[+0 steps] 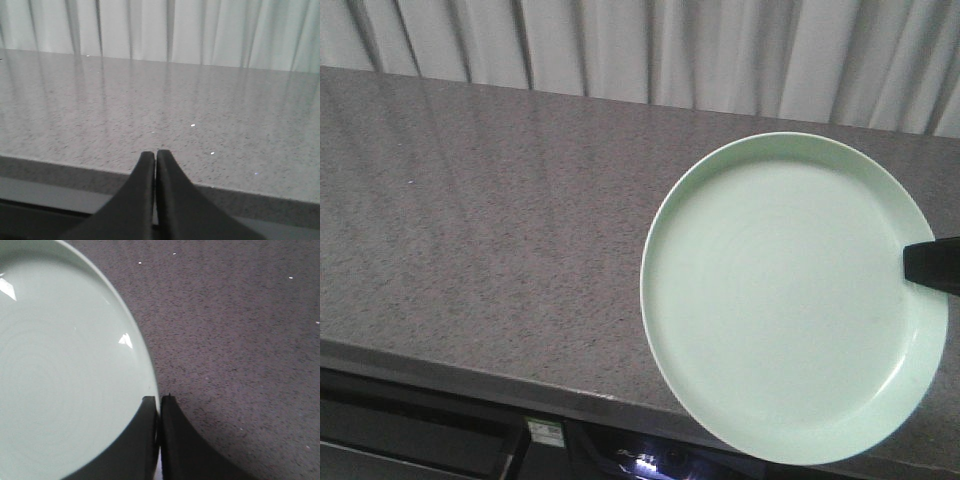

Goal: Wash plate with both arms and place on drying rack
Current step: 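Hold the plate in the right gripper while the base turns away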

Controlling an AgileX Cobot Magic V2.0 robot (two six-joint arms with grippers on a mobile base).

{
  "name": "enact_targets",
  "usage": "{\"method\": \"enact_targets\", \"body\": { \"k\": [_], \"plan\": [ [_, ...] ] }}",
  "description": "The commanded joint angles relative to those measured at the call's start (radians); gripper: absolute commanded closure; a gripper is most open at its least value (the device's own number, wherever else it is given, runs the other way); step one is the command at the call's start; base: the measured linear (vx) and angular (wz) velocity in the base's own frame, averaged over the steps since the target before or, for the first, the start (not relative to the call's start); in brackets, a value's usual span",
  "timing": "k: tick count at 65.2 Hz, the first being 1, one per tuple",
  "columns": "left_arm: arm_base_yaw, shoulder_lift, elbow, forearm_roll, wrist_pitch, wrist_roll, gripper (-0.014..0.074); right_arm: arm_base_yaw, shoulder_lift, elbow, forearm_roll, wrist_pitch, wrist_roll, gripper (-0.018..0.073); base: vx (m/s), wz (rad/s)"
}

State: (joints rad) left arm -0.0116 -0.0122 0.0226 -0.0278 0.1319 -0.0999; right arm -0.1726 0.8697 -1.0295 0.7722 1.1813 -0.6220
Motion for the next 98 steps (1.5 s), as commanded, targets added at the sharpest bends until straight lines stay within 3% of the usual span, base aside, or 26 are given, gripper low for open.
{"method": "enact_targets", "body": {
  "k": [1,98],
  "plan": [
    [-0.007,-0.014,0.023,-0.001,-0.068,-0.010,0.0603,-0.006,-0.007,-0.024,0.053,-0.039,-0.008,0.0566,-0.09,0.48],
    [-0.007,-0.014,0.023,-0.001,-0.068,-0.010,0.0603,-0.006,-0.007,-0.024,0.053,-0.037,-0.008,0.0566,-0.10,0.61]
  ]
}}
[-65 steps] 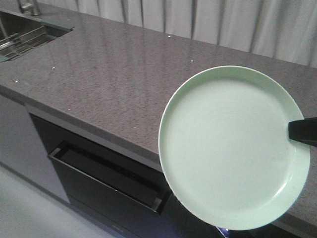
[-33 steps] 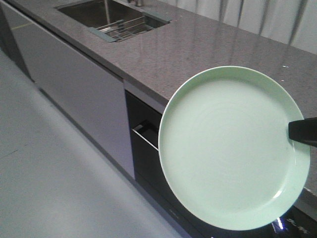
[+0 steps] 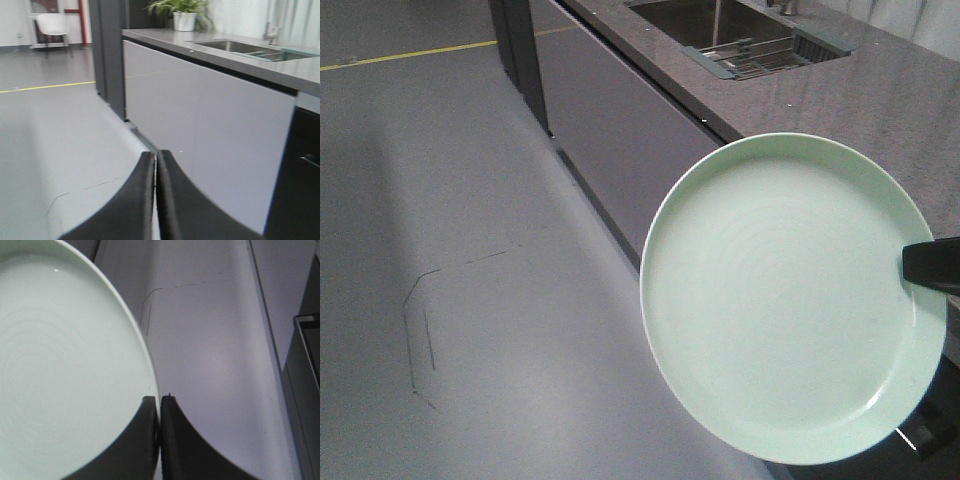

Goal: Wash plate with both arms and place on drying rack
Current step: 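Hold the plate in the right gripper while the base turns away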

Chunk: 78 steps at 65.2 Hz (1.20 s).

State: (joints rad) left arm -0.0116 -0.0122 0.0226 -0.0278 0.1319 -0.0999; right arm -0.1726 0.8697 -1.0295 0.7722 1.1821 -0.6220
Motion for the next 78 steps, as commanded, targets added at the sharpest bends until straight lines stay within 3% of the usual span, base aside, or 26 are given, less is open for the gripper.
{"method": "enact_targets", "body": {
  "k": [1,78],
  "plan": [
    [-0.007,-0.014,0.023,-0.001,-0.068,-0.010,0.0603,-0.006,-0.007,-0.024,0.053,-0.038,-0.008,0.0566,-0.04,0.52],
    [-0.007,-0.014,0.023,-0.001,-0.068,-0.010,0.0603,-0.006,-0.007,-0.024,0.052,-0.038,-0.008,0.0566,0.03,0.42]
  ]
}}
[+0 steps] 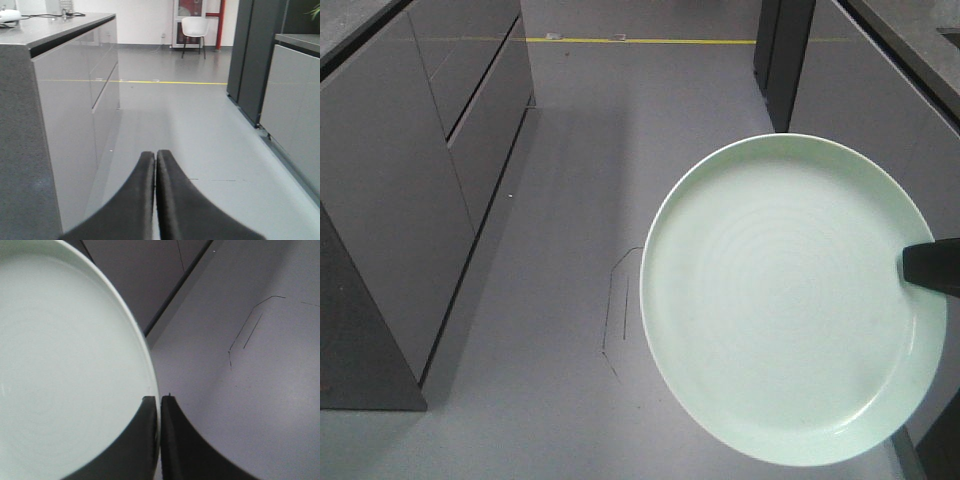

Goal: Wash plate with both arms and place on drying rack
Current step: 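Hold the plate in the right gripper while the base turns away, then carry the plate in the right gripper while driving toward the sink counter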

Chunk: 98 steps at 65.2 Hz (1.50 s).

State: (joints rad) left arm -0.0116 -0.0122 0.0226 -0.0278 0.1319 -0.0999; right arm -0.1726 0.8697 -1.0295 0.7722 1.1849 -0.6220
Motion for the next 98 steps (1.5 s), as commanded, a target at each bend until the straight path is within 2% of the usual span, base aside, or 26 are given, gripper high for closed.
{"method": "enact_targets", "body": {
  "k": [1,40,98],
  "plan": [
    [-0.007,-0.014,0.023,-0.001,-0.068,-0.010,0.0603,-0.006,-0.007,-0.024,0.052,-0.040,-0.008,0.0566,0.12,0.25],
    [-0.007,-0.014,0.023,-0.001,-0.068,-0.010,0.0603,-0.006,-0.007,-0.024,0.052,-0.040,-0.008,0.0566,0.17,0.15],
    [-0.007,-0.014,0.023,-0.001,-0.068,-0.010,0.0603,-0.006,-0.007,-0.024,0.052,-0.040,-0.008,0.0566,0.26,-0.02]
  ]
}}
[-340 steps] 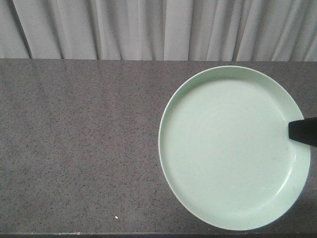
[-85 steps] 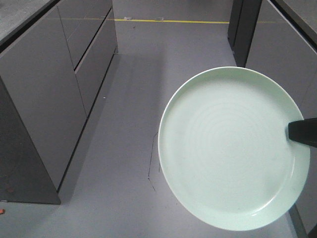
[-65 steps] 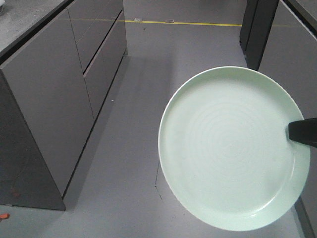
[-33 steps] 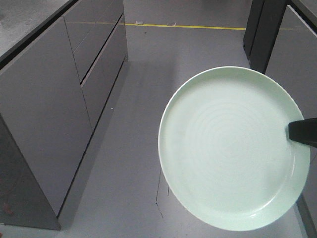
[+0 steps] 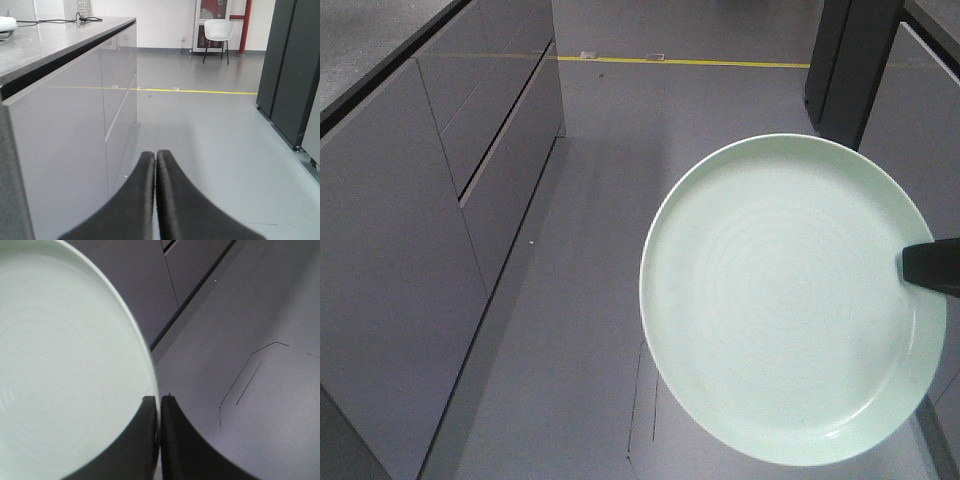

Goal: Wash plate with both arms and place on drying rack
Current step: 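Carry the plate in the right gripper while driving toward the sink counter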

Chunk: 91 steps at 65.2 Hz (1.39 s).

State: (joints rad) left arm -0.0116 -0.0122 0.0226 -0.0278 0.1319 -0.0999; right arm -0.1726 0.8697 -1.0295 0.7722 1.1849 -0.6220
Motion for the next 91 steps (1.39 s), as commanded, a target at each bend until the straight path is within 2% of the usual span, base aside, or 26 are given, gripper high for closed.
{"method": "enact_targets", "body": {
  "k": [1,91],
  "plan": [
    [-0.007,-0.014,0.023,-0.001,-0.068,-0.010,0.0603,-0.006,-0.007,-0.024,0.052,-0.040,-0.008,0.0566,0.28,-0.06],
    [-0.007,-0.014,0.023,-0.001,-0.068,-0.010,0.0603,-0.006,-0.007,-0.024,0.053,-0.040,-0.007,0.0566,0.33,-0.06]
  ]
}}
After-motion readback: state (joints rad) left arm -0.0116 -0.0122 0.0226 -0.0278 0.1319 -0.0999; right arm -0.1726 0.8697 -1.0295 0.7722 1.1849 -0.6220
